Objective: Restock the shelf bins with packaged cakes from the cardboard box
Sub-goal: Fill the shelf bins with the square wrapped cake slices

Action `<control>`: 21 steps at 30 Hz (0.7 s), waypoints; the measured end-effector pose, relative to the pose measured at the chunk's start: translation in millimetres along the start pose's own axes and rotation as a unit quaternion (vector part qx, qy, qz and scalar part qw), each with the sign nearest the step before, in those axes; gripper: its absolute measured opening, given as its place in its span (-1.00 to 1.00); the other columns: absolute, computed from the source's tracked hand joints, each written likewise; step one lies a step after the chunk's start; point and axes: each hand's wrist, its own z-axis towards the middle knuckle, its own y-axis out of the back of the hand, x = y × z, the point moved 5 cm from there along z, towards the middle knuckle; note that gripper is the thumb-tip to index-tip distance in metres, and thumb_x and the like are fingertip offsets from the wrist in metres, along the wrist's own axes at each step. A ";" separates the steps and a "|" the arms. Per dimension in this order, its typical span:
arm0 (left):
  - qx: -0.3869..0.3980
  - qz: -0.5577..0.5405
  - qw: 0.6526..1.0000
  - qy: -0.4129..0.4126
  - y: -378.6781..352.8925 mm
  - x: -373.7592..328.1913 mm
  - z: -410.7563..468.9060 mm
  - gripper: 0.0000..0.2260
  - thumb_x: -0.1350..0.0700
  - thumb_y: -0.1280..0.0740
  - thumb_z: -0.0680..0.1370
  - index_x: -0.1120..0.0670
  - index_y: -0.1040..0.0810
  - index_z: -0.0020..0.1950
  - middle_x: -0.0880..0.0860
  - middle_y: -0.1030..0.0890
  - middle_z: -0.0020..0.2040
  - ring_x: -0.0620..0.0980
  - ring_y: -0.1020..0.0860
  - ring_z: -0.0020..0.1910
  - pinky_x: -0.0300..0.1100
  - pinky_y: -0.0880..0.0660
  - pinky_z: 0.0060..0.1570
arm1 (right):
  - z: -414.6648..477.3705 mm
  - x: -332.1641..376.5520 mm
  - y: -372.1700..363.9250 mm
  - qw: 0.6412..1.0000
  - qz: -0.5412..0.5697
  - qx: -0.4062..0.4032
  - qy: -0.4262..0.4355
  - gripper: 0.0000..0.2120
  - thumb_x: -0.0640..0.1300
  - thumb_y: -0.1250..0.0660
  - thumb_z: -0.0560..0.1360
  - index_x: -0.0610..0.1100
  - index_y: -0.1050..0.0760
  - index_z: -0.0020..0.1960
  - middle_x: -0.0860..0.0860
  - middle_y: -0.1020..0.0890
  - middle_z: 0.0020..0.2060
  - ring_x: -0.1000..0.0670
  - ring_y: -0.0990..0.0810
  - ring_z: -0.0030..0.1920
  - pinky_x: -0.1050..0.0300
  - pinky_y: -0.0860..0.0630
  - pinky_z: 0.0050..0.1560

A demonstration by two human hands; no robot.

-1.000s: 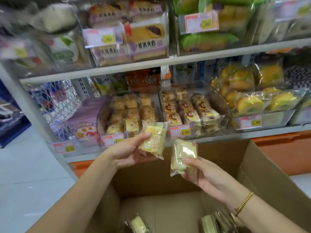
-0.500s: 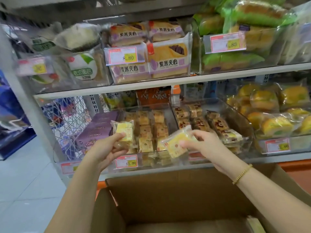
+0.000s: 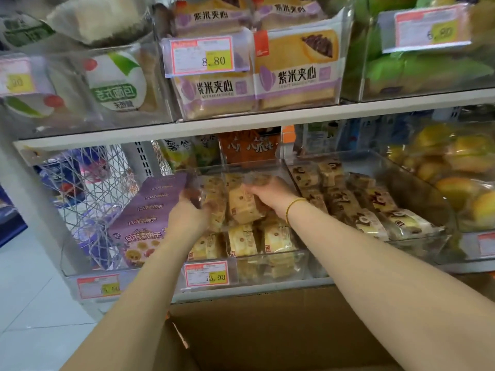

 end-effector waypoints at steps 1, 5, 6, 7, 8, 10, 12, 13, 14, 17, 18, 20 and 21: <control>0.001 0.045 0.999 -0.029 -2.7 -0.5 -1.0 -0.57 0.02 -0.30 0.58 0.12 -0.32 0.39 0.19 -0.54 0.19 0.23 -0.54 0.11 -0.11 -0.42 -0.04 | -0.9 -0.6 -2.6 0.997 -0.070 -0.025 0.016 -0.49 0.12 -0.35 0.51 -0.17 -0.36 0.32 0.01 -0.52 0.14 -0.08 -0.54 0.18 0.11 -0.48 0.08; -0.034 0.206 0.964 -0.165 1.8 -16.8 -13.2 -0.64 0.11 -0.26 0.58 0.09 -0.40 0.38 0.21 -0.52 0.12 0.27 -0.51 0.08 -0.07 -0.38 -0.09 | -9.5 -0.9 -14.6 0.983 -0.176 0.007 0.056 -0.43 0.19 -0.32 0.50 -0.08 -0.31 0.38 -0.05 -0.51 0.27 -0.08 -0.52 0.21 0.12 -0.46 0.05; -0.020 0.250 0.949 -0.192 2.4 -20.0 -15.4 -0.67 0.11 -0.28 0.58 0.11 -0.45 0.33 0.16 -0.53 0.05 0.24 -0.51 0.08 -0.07 -0.40 -0.08 | -12.4 -1.5 -15.8 0.981 -0.185 0.033 0.059 -0.40 0.20 -0.35 0.47 -0.06 -0.32 0.38 -0.04 -0.51 0.26 -0.08 -0.52 0.21 0.15 -0.44 0.03; 0.006 0.288 0.934 -0.211 1.7 -20.3 -17.1 -0.68 0.08 -0.31 0.56 0.11 -0.50 0.30 0.12 -0.54 0.01 0.20 -0.52 0.09 -0.08 -0.43 -0.05 | -15.8 -1.8 -16.9 0.977 -0.197 0.055 0.061 -0.37 0.19 -0.40 0.43 -0.07 -0.32 0.38 -0.03 -0.51 0.25 -0.07 -0.51 0.20 0.17 -0.42 0.02; 0.032 0.316 0.923 -0.219 0.5 -19.3 -18.3 -0.65 0.04 -0.35 0.54 0.09 -0.51 0.31 0.11 -0.57 0.05 0.16 -0.52 0.12 -0.09 -0.44 0.00 | -17.2 -2.1 -18.3 0.973 -0.211 0.066 0.068 -0.33 0.18 -0.44 0.40 -0.07 -0.31 0.38 -0.03 -0.52 0.24 -0.07 -0.51 0.20 0.17 -0.42 0.02; 0.054 0.346 0.911 -0.218 -1.6 -14.7 -15.5 -0.59 0.07 -0.39 0.52 0.03 -0.47 0.37 0.12 -0.56 0.19 0.12 -0.53 0.16 -0.08 -0.46 0.07 | -16.1 -2.1 -21.7 0.964 -0.245 0.061 0.078 -0.29 0.16 -0.47 0.38 -0.10 -0.30 0.38 -0.05 -0.53 0.21 -0.08 -0.52 0.18 0.13 -0.48 0.09; 0.035 0.369 0.900 -0.228 -5.4 -10.2 -5.6 -0.62 0.19 -0.37 0.52 0.04 -0.50 0.34 0.11 -0.58 0.15 0.11 -0.56 0.10 -0.06 -0.51 0.04 | -8.5 -3.3 -28.2 0.951 -0.293 0.035 0.093 -0.32 0.18 -0.46 0.39 -0.13 -0.33 0.36 -0.06 -0.56 0.17 -0.09 -0.55 0.13 0.05 -0.53 0.10; 0.021 0.374 0.896 -0.237 -7.0 -9.3 -1.5 -0.63 0.26 -0.35 0.51 0.05 -0.52 0.30 0.10 -0.60 0.11 0.11 -0.58 0.05 -0.06 -0.53 0.00 | -6.0 -2.7 -31.2 0.943 -0.316 0.021 0.104 -0.36 0.18 -0.45 0.40 -0.15 -0.37 0.32 -0.07 -0.57 0.13 -0.10 -0.57 0.09 0.05 -0.55 0.07; 0.006 0.375 0.895 -0.241 -8.3 -8.1 2.8 -0.63 0.32 -0.32 0.49 0.06 -0.54 0.27 0.11 -0.62 0.07 0.11 -0.59 0.01 -0.06 -0.55 -0.03 | -4.3 -1.3 -33.6 0.936 -0.334 0.009 0.113 -0.42 0.18 -0.43 0.42 -0.15 -0.41 0.28 -0.07 -0.59 0.09 -0.10 -0.58 0.04 0.05 -0.56 0.04; -0.026 0.369 0.897 -0.241 -8.8 -5.8 9.0 -0.62 0.41 -0.23 0.47 0.12 -0.55 0.23 0.14 -0.61 0.03 0.16 -0.58 -0.03 -0.06 -0.48 -0.15 | 2.6 -4.4 -39.7 0.930 -0.346 -0.001 0.124 -0.53 0.22 -0.40 0.42 -0.11 -0.52 0.13 -0.04 -0.63 -0.06 -0.07 -0.61 -0.10 0.03 -0.60 -0.04; -0.035 0.364 0.899 -0.239 -8.6 -5.3 8.4 -0.63 0.42 -0.22 0.47 0.14 -0.54 0.21 0.16 -0.59 0.02 0.19 -0.58 -0.04 -0.06 -0.44 -0.19 | 4.2 -5.7 -41.2 0.930 -0.347 -0.001 0.122 -0.53 0.24 -0.39 0.42 -0.10 -0.52 0.13 -0.03 -0.64 -0.07 -0.06 -0.62 -0.12 0.02 -0.61 -0.06; -0.053 0.334 0.910 -0.238 -7.5 -5.0 -1.1 -0.64 0.43 -0.22 0.47 0.17 -0.52 0.21 0.19 -0.56 0.05 0.24 -0.56 -0.05 -0.01 -0.43 -0.20 | 1.6 -6.6 -42.3 0.930 -0.347 0.001 0.119 -0.45 0.27 -0.34 0.44 -0.11 -0.47 0.23 -0.04 -0.64 -0.06 -0.06 -0.61 -0.12 0.02 -0.61 -0.07; -0.064 0.307 0.918 -0.243 -5.6 -5.3 -10.8 -0.65 0.40 -0.23 0.48 0.17 -0.51 0.23 0.20 -0.53 0.10 0.26 -0.56 -0.05 0.02 -0.44 -0.18 | -4.5 -5.7 -39.9 0.933 -0.339 0.001 0.120 -0.38 0.28 -0.31 0.46 -0.14 -0.40 0.32 -0.04 -0.63 -0.05 -0.06 -0.61 -0.11 0.01 -0.61 -0.07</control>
